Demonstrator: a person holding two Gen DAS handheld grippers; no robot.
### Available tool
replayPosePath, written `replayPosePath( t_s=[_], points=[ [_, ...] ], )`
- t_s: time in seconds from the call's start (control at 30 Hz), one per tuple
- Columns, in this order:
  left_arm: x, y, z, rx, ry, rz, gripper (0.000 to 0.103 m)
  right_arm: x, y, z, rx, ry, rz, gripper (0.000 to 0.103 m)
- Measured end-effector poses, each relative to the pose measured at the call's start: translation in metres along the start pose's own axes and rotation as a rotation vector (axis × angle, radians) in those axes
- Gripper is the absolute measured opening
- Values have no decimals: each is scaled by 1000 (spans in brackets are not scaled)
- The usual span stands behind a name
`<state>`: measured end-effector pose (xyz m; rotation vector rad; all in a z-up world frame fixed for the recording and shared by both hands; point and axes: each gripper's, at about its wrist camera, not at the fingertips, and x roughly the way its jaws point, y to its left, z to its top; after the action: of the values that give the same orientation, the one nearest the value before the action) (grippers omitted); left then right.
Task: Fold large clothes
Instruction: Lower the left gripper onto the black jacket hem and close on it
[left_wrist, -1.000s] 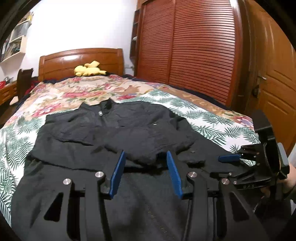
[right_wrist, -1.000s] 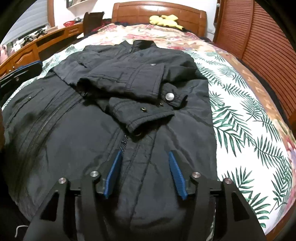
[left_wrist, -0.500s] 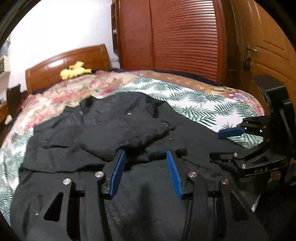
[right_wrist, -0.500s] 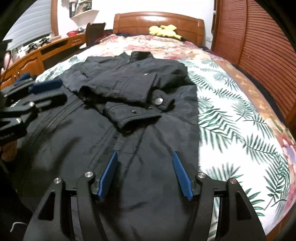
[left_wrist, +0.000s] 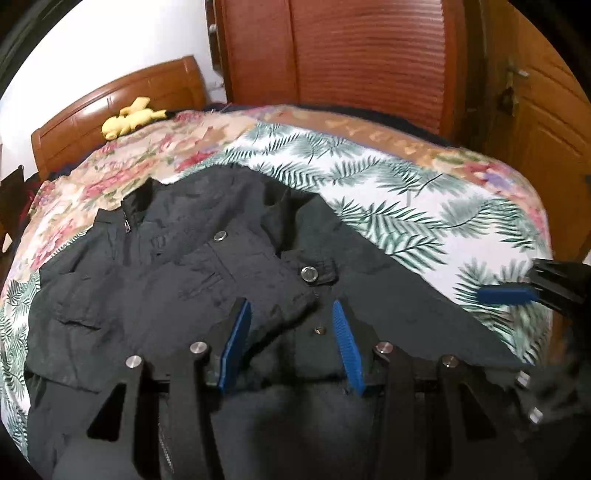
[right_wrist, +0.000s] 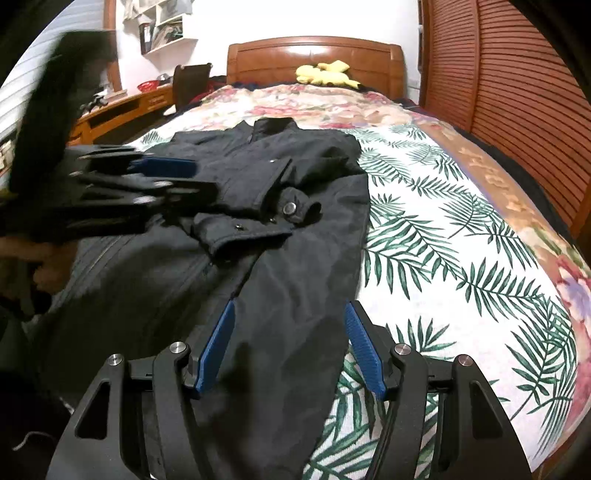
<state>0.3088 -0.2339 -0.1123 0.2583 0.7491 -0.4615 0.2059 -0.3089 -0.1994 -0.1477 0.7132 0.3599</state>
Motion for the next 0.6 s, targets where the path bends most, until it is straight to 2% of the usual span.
replayPosePath(
  t_s=[0.17, 0.5, 0.53, 0.57, 0.6],
  points=[
    [35, -5, 7, 25, 103, 40, 45, -7, -8, -2, 17, -11, 20, 63],
    [59, -5, 10, 49, 154, 57, 45, -18, -16, -1, 23, -36, 26, 63],
    [59, -4, 10, 48, 147, 60, 36, -18, -16, -1, 21, -36, 22, 63],
    [57, -2, 11, 48, 139, 59, 17, -17, -16, -1, 17, -34, 16, 63],
    [54, 1, 11, 37, 135, 68, 11, -17, -15, -1, 15, -34, 12, 63]
  ],
)
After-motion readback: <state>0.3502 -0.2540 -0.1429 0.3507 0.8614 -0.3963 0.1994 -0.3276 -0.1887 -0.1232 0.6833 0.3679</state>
